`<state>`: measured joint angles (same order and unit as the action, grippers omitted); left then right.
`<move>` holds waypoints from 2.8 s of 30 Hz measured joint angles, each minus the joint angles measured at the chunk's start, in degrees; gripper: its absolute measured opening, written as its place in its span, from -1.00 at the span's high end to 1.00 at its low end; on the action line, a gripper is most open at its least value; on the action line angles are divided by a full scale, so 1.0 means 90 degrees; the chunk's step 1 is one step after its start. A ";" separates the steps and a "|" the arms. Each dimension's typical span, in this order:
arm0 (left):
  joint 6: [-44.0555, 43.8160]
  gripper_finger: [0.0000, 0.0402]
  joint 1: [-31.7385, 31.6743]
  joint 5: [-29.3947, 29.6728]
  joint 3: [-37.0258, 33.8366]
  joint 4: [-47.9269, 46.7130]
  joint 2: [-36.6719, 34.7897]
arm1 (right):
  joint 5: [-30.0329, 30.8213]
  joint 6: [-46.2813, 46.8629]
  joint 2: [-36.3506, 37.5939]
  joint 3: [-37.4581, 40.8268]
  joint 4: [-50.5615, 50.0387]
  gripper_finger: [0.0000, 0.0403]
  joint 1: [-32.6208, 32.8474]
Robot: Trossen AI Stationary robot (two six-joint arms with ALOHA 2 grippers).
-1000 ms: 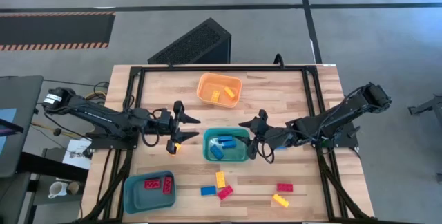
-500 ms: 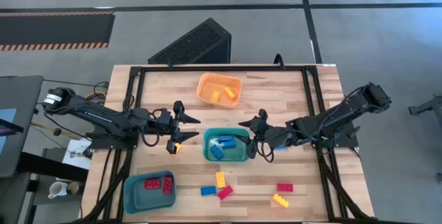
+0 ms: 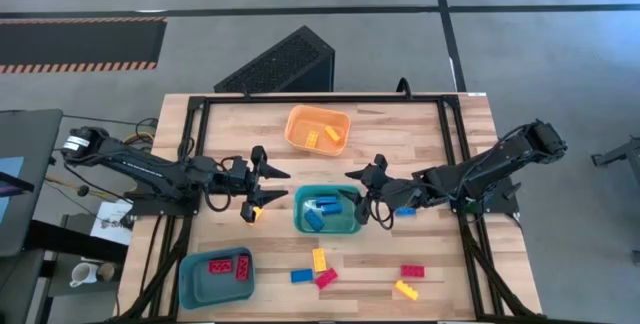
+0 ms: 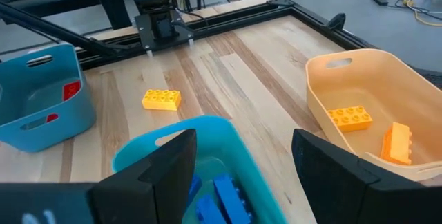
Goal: Sort & place blocks by color
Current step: Put the red game piece into the blue bin
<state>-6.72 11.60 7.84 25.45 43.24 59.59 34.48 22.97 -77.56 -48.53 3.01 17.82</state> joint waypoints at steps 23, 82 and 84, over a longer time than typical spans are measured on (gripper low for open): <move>0.0010 0.08 0.0002 0.0015 0.0000 0.0073 0.0000 | -0.0523 0.0278 -0.0690 0.0002 0.0411 -0.29 -0.0186; 0.0039 0.08 0.0226 0.0204 0.0002 0.0141 -0.0002 | -0.2649 0.4783 0.0196 0.0068 -0.5392 -0.29 0.2876; 0.0003 0.08 0.0226 0.0204 0.0002 0.0141 -0.0002 | -0.2716 0.4787 -0.0218 0.0070 -0.5188 -0.29 0.3107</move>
<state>-6.70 13.63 9.67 25.47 44.51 59.57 10.03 66.05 -79.53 -47.90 -43.69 45.79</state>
